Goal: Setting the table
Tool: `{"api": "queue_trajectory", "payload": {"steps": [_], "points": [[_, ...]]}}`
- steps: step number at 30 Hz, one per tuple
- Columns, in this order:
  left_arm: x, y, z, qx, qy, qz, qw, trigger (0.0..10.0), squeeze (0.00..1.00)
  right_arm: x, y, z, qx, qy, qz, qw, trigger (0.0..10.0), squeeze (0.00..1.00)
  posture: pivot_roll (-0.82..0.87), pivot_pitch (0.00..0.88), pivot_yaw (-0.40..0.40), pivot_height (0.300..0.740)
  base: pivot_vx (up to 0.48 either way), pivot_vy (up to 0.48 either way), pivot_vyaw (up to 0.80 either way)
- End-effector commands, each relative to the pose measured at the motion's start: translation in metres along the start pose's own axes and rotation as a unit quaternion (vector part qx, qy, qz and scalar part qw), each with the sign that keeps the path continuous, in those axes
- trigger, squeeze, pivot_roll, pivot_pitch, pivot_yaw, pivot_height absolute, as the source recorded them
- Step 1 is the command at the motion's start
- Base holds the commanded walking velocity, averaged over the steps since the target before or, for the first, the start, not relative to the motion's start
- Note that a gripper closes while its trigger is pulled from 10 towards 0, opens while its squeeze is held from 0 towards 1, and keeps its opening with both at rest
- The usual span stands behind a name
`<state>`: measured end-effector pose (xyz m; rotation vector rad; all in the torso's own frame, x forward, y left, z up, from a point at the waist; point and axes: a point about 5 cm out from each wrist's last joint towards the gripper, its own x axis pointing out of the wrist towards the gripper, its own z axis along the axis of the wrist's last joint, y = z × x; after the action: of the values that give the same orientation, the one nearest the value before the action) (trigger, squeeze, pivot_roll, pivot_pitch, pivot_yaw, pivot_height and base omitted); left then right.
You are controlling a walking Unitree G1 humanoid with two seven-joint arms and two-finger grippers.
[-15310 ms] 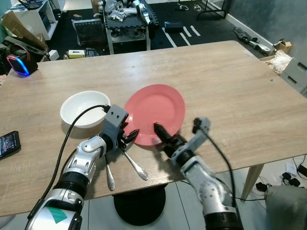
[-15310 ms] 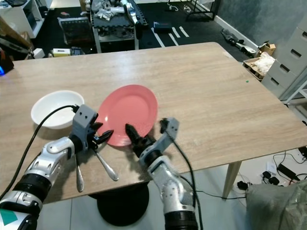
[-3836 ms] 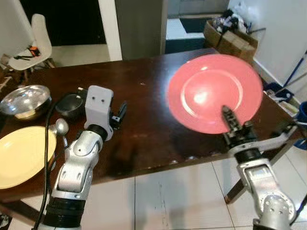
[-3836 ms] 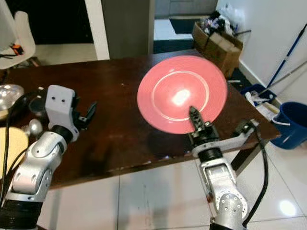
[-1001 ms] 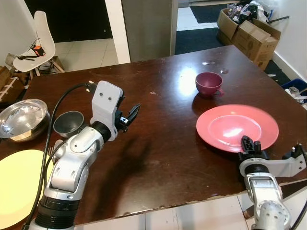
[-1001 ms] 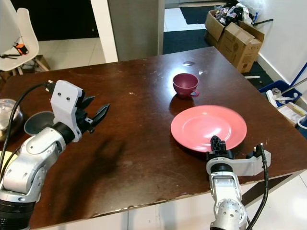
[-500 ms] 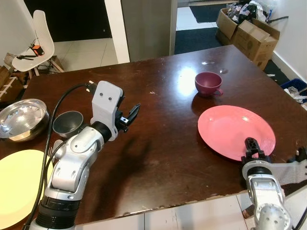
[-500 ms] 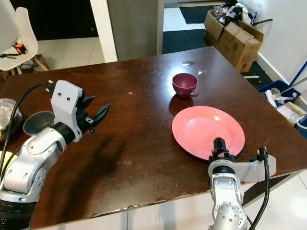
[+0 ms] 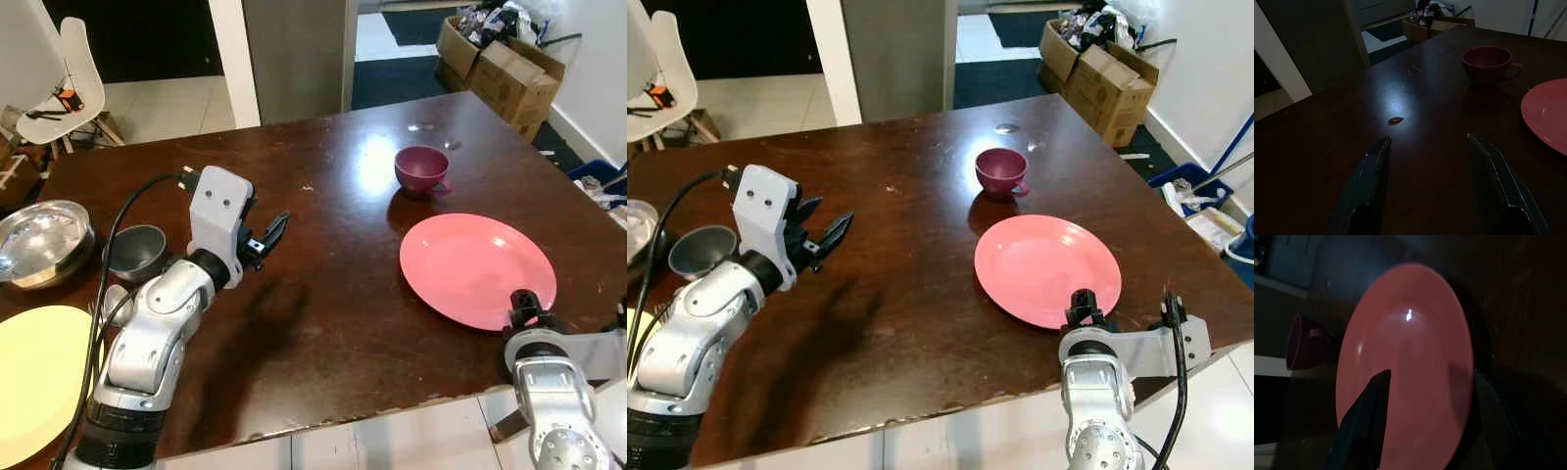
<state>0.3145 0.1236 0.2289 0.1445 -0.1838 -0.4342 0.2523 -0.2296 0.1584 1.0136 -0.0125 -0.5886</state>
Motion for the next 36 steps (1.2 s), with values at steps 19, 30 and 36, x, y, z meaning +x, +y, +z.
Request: {"api": "queue_trajectory", "payload": {"steps": [19, 30, 36], "points": [[0.003, -0.001, -0.008, -0.005, 0.003, 0.006, 1.0, 10.0, 0.0, -0.043, 0.054, -0.006, -0.337, -0.096, 0.224, 0.909, 10.0, 0.0, -0.07, 0.078, 0.131, 0.74, 0.0, 0.0, 0.0], [-0.032, 0.031, -0.026, -0.04, 0.038, 0.117, 0.992, 10.0, 0.0, -0.05, 0.057, -0.052, -0.407, 0.082, 0.461, 0.785, 10.0, 0.0, -0.06, 0.033, 0.082, 0.74, 0.0, 0.0, 0.0], [-0.046, 0.044, -0.03, -0.048, 0.044, 0.177, 0.982, 10.0, 0.0, -0.044, 0.058, -0.052, -0.416, 0.073, 0.474, 0.773, 10.0, 0.0, -0.04, 0.023, 0.049, 0.74, 0.0, 0.0, 0.0]]}}
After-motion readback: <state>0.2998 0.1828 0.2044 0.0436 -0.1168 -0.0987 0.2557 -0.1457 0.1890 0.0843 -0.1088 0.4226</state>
